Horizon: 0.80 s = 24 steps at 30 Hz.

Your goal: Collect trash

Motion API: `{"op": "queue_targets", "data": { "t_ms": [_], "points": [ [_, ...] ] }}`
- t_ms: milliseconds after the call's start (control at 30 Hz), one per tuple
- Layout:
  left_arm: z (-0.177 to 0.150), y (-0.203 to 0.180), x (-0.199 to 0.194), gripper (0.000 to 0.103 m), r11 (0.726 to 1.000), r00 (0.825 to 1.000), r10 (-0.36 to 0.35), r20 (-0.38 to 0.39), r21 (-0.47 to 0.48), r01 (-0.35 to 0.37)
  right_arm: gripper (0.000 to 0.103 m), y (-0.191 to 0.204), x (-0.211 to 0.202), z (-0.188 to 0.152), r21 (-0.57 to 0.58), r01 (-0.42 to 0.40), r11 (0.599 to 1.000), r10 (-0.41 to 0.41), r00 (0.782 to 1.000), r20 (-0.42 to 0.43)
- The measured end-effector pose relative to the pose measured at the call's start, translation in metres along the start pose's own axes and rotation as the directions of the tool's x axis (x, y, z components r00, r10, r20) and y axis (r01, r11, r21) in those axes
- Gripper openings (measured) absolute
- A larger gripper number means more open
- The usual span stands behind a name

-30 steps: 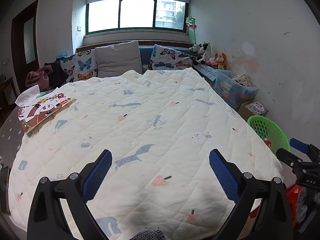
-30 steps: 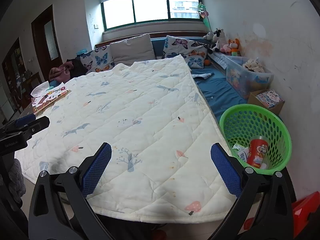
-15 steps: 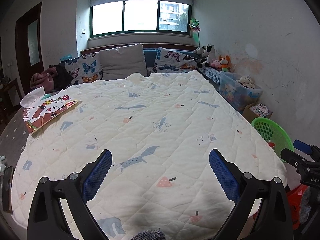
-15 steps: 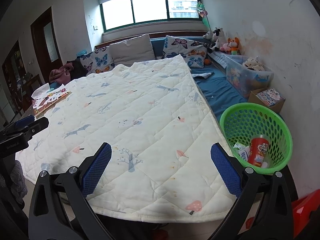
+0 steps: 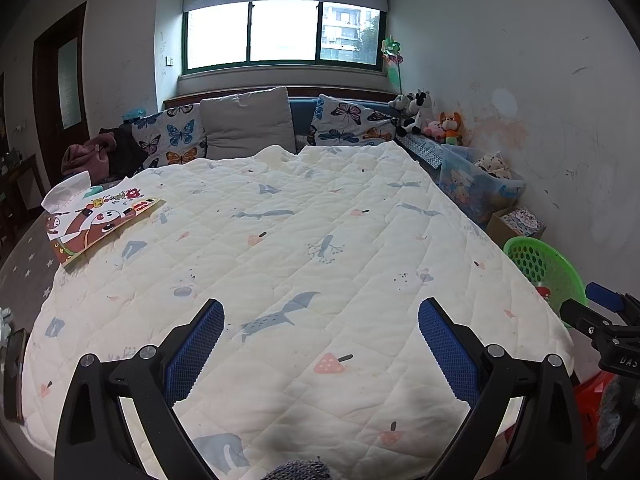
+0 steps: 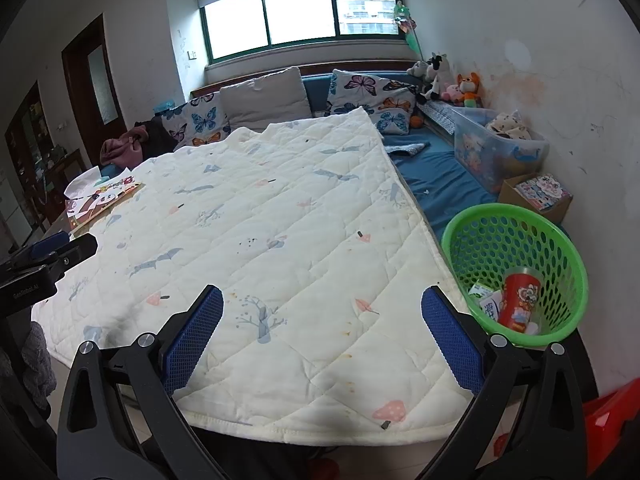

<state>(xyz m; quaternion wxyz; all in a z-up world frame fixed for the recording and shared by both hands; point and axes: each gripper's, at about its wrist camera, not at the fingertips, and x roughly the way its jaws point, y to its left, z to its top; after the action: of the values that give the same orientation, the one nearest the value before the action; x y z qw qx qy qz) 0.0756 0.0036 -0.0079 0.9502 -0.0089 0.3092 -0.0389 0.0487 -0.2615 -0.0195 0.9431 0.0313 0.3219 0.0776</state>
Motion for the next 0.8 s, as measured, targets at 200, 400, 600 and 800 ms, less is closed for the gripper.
{"op": "queue_targets", "data": {
  "t_ms": [200,400,600,800],
  "points": [
    [0.0,0.0,-0.0004,0.095,1.0,1.0,0.0,0.001,0.0,0.0,0.099,0.0009,0.0024,0.0004,-0.003,-0.005,1.0,0.005,1.0,-0.007],
    [-0.0001,0.0001,-0.0002,0.095,1.0,1.0,0.0,0.001,0.001,0.0,0.099,0.0017,0.0022,0.0003,-0.004,-0.009,1.0,0.009,1.0,-0.004],
    [-0.0003,-0.001,0.0001,0.095,1.0,1.0,-0.003,0.001,0.002,0.003,0.099,0.0025,0.0017,-0.0002,-0.004,-0.01,1.0,0.01,1.0,-0.004],
    [-0.0002,-0.0012,0.0001,0.095,1.0,1.0,-0.004,0.0,0.001,0.004,0.099,0.0026,0.0027,0.0005,-0.006,-0.019,1.0,0.019,1.0,-0.003]
  ]
}}
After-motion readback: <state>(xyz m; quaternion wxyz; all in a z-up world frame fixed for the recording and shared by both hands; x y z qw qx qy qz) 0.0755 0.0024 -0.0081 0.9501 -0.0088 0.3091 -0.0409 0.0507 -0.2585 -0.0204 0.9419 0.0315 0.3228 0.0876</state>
